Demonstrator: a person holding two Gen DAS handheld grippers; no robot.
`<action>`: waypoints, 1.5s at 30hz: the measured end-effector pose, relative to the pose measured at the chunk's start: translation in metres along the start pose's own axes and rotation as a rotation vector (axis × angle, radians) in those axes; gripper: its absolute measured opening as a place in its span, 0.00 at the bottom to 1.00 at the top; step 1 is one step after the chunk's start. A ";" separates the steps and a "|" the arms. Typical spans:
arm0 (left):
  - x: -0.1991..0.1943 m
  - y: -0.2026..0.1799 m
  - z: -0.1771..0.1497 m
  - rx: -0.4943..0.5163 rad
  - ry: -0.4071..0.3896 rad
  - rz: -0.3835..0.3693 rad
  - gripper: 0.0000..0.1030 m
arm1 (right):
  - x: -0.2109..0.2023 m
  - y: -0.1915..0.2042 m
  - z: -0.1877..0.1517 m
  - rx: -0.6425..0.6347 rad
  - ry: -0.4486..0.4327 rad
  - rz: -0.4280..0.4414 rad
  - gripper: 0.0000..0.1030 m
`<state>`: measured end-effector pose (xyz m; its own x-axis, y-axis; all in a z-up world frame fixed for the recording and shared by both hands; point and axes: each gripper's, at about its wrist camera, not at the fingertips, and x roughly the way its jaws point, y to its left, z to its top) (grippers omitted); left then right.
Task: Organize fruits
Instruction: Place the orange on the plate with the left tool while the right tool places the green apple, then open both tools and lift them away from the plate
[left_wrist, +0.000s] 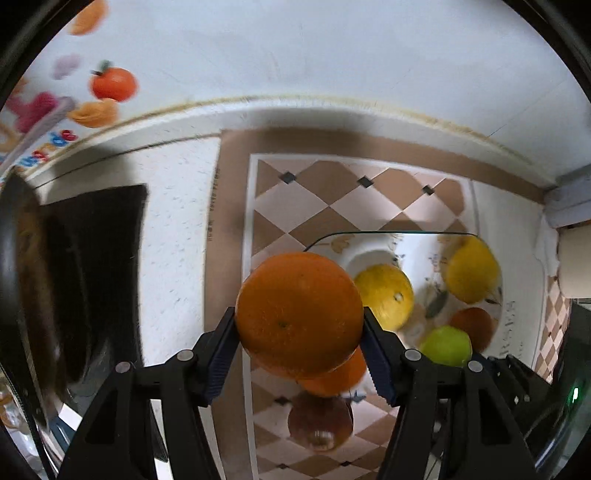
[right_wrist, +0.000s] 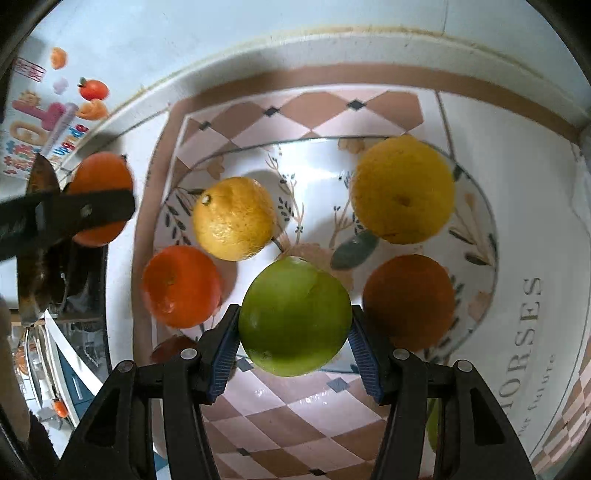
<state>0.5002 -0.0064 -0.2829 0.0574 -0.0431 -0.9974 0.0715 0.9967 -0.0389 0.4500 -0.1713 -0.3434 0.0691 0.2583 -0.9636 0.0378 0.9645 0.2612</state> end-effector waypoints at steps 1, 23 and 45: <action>0.009 -0.001 0.005 0.006 0.026 -0.002 0.59 | 0.004 0.000 0.002 -0.001 0.010 0.003 0.58; 0.002 0.032 -0.009 -0.045 -0.011 0.014 0.94 | -0.034 -0.005 -0.013 0.036 -0.041 -0.109 0.90; -0.107 0.010 -0.156 -0.054 -0.360 0.073 0.94 | -0.148 0.008 -0.111 -0.022 -0.301 -0.222 0.90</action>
<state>0.3391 0.0190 -0.1864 0.4082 0.0162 -0.9127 0.0023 0.9998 0.0188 0.3293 -0.1954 -0.2045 0.3515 0.0181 -0.9360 0.0635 0.9970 0.0432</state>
